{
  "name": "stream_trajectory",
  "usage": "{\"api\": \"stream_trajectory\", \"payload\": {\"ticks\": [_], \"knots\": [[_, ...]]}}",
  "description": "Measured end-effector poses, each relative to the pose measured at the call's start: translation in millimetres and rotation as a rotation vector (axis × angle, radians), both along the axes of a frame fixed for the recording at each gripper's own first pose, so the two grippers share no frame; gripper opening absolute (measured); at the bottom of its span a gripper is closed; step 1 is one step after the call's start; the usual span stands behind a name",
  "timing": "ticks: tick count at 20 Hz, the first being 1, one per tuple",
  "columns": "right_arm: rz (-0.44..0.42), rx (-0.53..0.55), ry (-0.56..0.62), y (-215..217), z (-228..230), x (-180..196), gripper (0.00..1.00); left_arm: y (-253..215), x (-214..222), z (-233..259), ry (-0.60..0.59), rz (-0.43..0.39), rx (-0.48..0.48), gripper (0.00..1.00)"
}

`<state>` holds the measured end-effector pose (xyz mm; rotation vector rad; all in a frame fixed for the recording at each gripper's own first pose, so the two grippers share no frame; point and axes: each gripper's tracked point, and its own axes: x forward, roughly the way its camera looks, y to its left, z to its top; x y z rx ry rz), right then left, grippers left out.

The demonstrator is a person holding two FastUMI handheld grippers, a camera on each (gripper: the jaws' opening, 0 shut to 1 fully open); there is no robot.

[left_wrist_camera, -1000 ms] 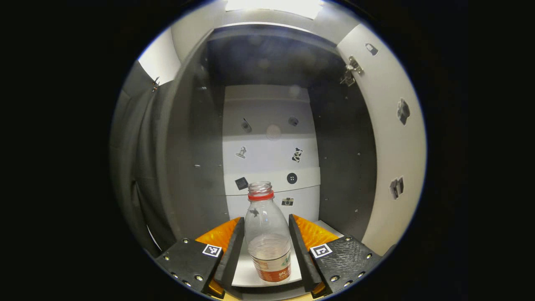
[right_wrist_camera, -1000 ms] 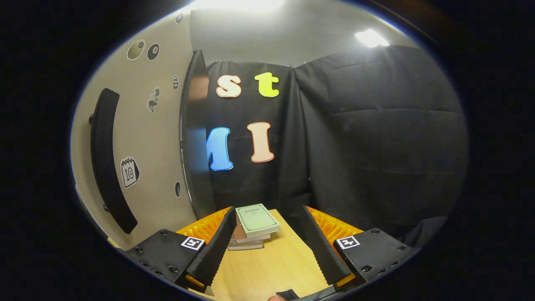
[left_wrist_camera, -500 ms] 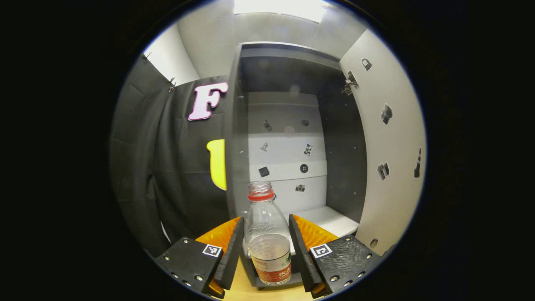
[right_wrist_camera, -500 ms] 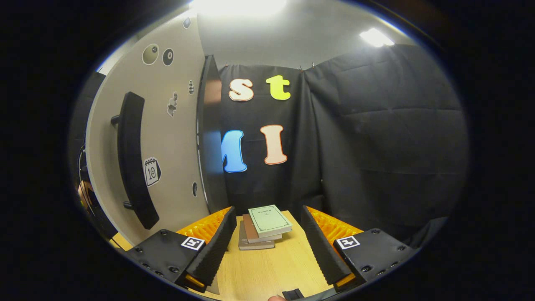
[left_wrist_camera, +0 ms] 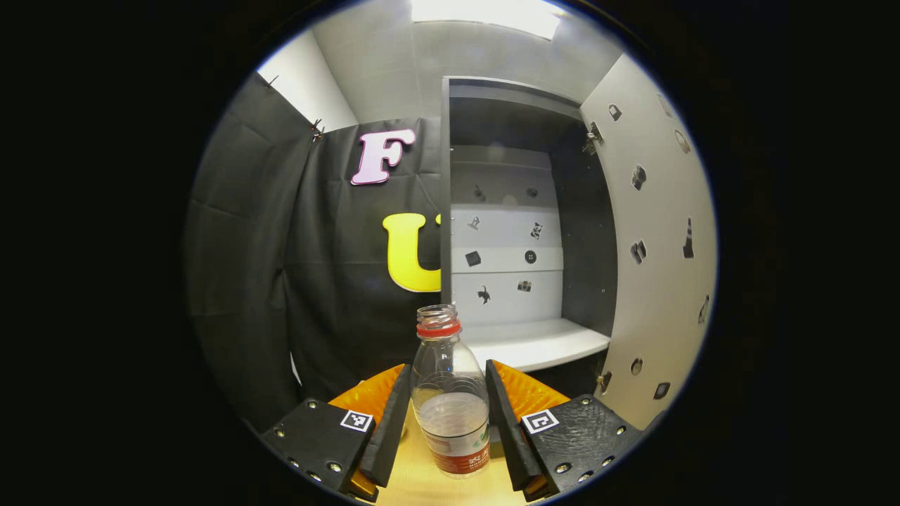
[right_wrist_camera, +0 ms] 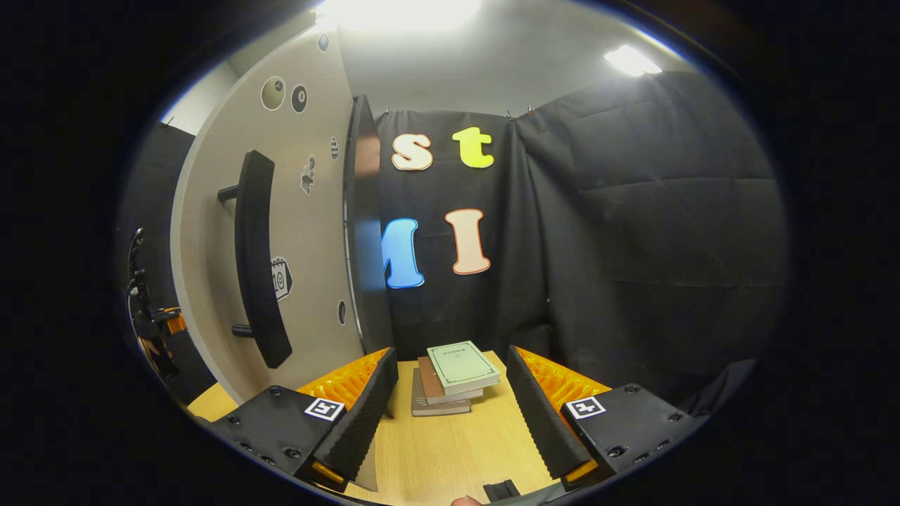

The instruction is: Open the cabinet door with the right hand, grasp the bottle in the cabinet with the left hand and place it on the coaster, then close the cabinet door with the right hand.

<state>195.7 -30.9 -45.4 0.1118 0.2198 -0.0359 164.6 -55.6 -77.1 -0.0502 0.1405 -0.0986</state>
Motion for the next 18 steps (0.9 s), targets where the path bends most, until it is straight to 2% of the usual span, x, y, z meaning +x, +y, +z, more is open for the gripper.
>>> {"api": "stream_trajectory", "payload": {"ticks": [7, 8, 9, 13, 14, 17, 18], "knots": [[0.014, -0.008, 0.003, 11, -4, -11, 0.99, 13, -62, -86, 0.070, 0.033, -0.017, 0.59], [0.015, -0.011, 0.006, 11, -5, -12, 0.94, 15, -68, -97, 0.079, 0.038, -0.019, 0.59], [0.017, -0.015, 0.008, 12, -5, -14, 0.98, 17, -75, -107, 0.086, 0.043, -0.020, 0.59], [0.023, -0.037, 0.022, 13, -10, -18, 0.98, 16, -88, -145, 0.109, 0.053, -0.027, 0.60], [0.025, -0.040, 0.025, 14, -11, -19, 0.93, 16, -92, -153, 0.118, 0.054, -0.026, 0.60], [0.032, -0.049, 0.035, 17, -16, -20, 0.93, 14, -97, -174, 0.133, 0.056, -0.015, 0.57], [0.034, -0.053, 0.040, 17, -17, -20, 0.93, 12, -97, -180, 0.139, 0.054, -0.015, 0.60]]}}
